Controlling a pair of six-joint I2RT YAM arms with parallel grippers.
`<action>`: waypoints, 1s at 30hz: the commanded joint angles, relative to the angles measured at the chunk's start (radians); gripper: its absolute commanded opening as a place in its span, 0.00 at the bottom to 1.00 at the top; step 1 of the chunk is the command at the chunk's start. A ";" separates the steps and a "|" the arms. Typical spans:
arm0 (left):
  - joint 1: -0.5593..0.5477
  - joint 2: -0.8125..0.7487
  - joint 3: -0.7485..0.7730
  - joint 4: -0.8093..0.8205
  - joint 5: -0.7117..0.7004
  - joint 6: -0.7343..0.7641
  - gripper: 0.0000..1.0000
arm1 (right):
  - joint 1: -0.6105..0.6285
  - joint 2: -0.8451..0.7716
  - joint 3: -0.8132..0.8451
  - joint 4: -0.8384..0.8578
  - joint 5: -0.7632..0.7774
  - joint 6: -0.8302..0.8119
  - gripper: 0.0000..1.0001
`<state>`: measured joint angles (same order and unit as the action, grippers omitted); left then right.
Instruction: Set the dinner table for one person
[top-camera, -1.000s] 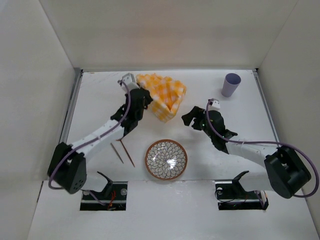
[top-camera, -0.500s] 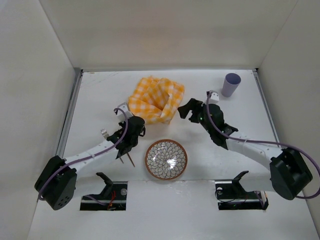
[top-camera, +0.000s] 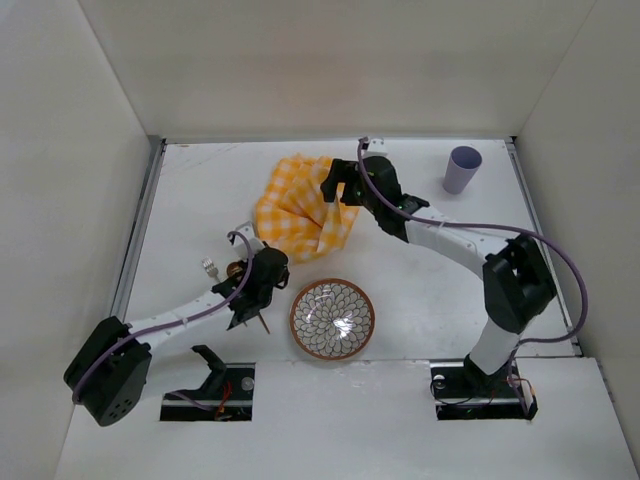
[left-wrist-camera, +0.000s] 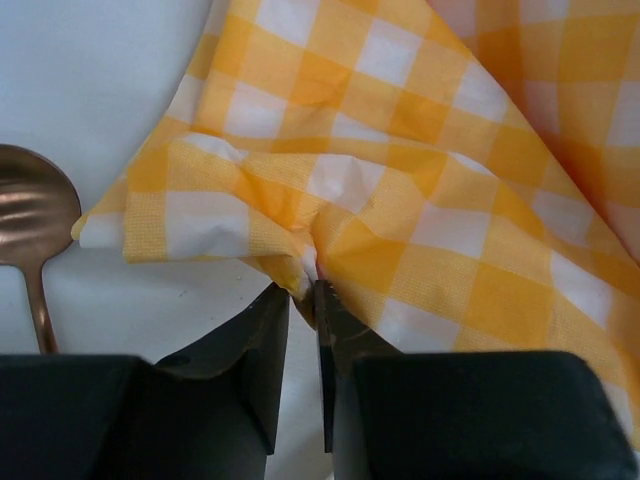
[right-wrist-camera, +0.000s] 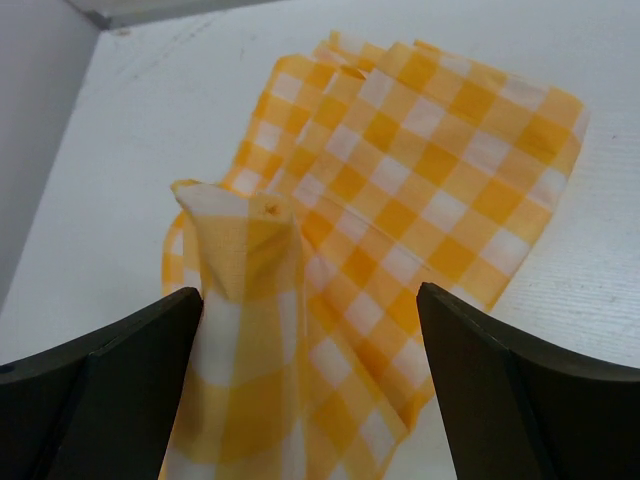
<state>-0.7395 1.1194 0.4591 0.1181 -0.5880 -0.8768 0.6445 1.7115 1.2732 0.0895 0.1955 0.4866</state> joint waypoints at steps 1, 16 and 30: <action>0.004 -0.017 -0.011 -0.017 0.020 -0.024 0.19 | 0.014 0.039 0.115 -0.066 -0.028 -0.085 0.91; 0.160 -0.082 0.114 -0.021 0.055 0.118 0.61 | -0.016 0.065 0.186 -0.067 -0.016 -0.013 0.18; 0.283 0.271 0.228 0.101 0.086 0.183 0.67 | -0.122 -0.341 -0.415 0.222 0.050 0.320 0.18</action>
<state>-0.4561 1.3155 0.5922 0.1482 -0.4805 -0.7605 0.5278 1.4269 0.9436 0.2001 0.2043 0.6895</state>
